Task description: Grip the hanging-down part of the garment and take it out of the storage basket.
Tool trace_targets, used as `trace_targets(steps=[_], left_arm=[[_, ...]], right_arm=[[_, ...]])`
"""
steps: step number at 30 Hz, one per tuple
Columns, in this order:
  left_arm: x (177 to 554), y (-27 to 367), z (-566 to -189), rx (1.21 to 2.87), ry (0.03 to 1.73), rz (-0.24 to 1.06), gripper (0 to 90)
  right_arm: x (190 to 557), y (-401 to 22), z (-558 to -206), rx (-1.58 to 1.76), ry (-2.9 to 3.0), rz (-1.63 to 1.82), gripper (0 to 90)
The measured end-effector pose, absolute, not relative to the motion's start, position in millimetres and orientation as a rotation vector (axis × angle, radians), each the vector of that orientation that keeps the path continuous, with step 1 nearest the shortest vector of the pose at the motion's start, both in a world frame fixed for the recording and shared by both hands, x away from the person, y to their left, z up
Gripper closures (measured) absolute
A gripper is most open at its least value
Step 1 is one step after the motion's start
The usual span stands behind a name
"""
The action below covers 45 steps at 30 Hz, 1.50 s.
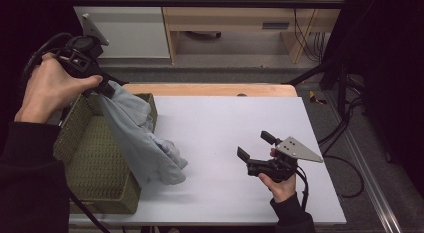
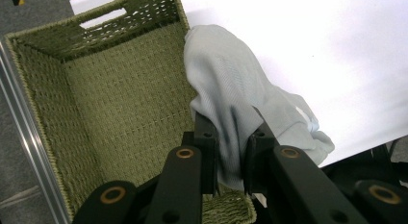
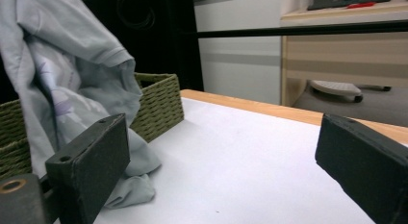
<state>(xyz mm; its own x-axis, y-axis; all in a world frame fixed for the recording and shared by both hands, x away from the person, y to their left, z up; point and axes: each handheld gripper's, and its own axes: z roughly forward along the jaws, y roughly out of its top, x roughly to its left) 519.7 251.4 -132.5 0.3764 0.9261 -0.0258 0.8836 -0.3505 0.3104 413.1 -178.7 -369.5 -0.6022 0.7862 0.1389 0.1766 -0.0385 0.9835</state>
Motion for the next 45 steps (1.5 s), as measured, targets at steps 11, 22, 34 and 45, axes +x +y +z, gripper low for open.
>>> trace_targets(steps=[11, 22, 34, 45], left_arm=[[518, 251, -132, 2.371, 1.59, 0.224, 78.9], [519, 250, -132, 2.368, 1.589, 0.225, 78.9], [520, 250, -133, 2.372, 1.587, 0.218, 78.9], [519, 250, -134, 2.37, 1.583, 0.214, 78.9]], right_arm=[[396, -197, -382, 1.025, 1.729, 1.631, 1.5], [382, -212, -405, 1.062, 1.727, 1.578, 0.3], [381, -214, -410, 1.068, 1.719, 1.554, 0.2], [382, -215, -412, 1.074, 1.73, 1.552, 0.2]])
